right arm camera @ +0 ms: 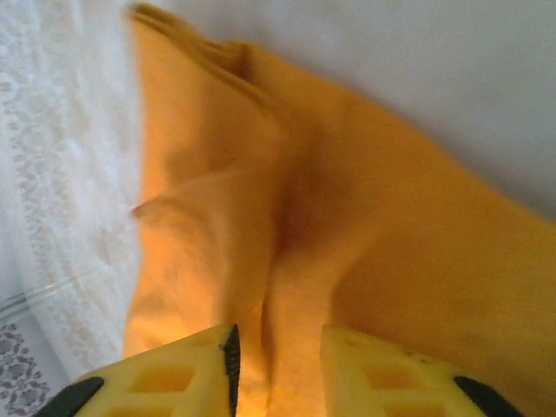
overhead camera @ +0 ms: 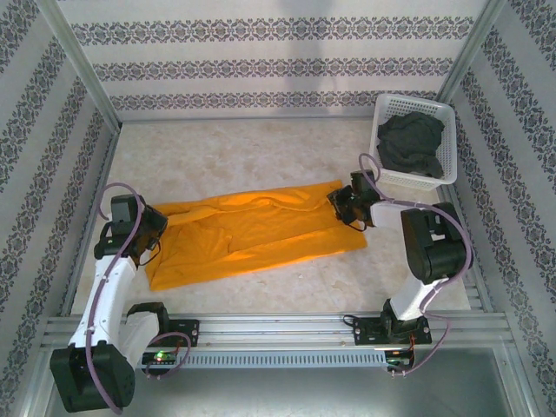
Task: Fold and stack the t-shirts
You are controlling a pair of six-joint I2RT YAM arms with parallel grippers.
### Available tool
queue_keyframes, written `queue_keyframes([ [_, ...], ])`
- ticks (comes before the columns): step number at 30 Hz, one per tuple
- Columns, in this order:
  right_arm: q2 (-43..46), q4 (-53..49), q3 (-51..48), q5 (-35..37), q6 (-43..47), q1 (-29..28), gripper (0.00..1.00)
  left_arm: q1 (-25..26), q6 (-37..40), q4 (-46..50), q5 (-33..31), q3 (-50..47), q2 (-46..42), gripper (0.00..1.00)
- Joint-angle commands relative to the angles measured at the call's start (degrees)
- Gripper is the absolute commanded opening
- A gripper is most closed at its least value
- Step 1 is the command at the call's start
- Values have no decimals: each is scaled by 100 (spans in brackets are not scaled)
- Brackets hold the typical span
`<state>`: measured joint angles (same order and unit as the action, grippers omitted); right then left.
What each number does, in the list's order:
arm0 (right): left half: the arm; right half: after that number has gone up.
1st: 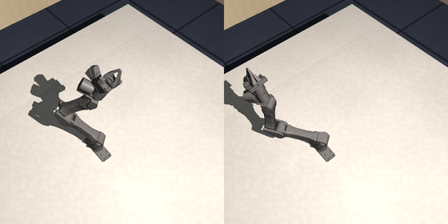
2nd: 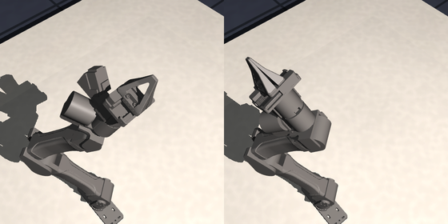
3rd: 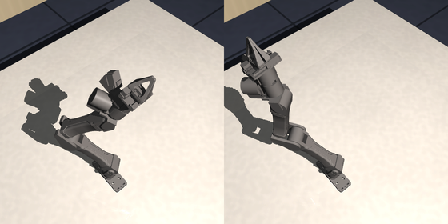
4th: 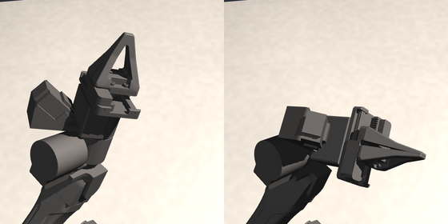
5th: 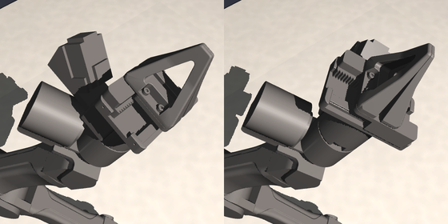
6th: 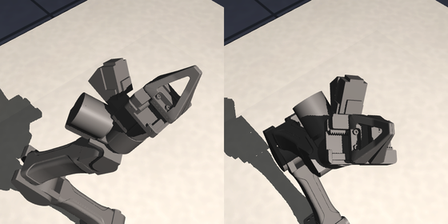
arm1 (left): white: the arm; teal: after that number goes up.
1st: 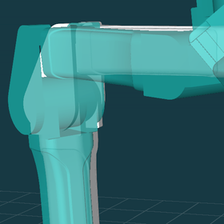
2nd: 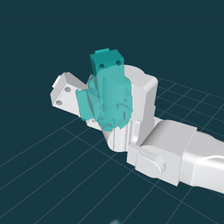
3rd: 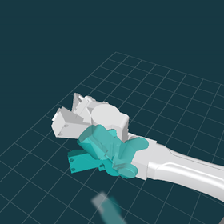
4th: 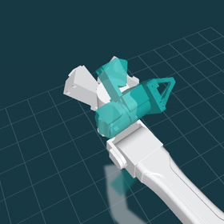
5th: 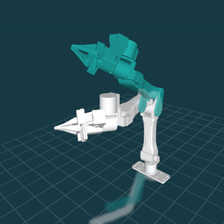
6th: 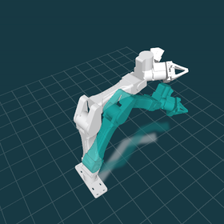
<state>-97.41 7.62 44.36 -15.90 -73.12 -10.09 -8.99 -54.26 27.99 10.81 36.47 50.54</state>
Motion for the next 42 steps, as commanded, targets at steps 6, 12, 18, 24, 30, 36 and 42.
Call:
queue_keyframes([
  [6, 641, -2355, 1076, 1065, 668, -96, 45, 45, -107, 294, -184, -69, -280, 0],
  [12, -863, -5152, 3294, 1480, 745, -525, 46, 47, -146, 235, -208, -78, -302, 0],
  [18, -1629, -5540, 4026, 1500, 581, -431, 47, 47, -111, 159, -176, -54, -267, 0],
  [24, -2065, -5662, 4668, 1489, 523, -373, 48, 46, -66, 86, -128, -71, -207, 0],
  [30, -2259, -5842, 4906, 1358, 319, -361, 50, 47, -52, -34, -85, -45, -84, 0],
  [36, -2569, -6086, 5255, 1286, 170, -370, 51, 47, -68, -200, -60, -29, 42, 0],
  [42, -2792, -6094, 5445, 1403, 136, -356, 48, 46, -49, -258, -48, -30, 120, 0],
])
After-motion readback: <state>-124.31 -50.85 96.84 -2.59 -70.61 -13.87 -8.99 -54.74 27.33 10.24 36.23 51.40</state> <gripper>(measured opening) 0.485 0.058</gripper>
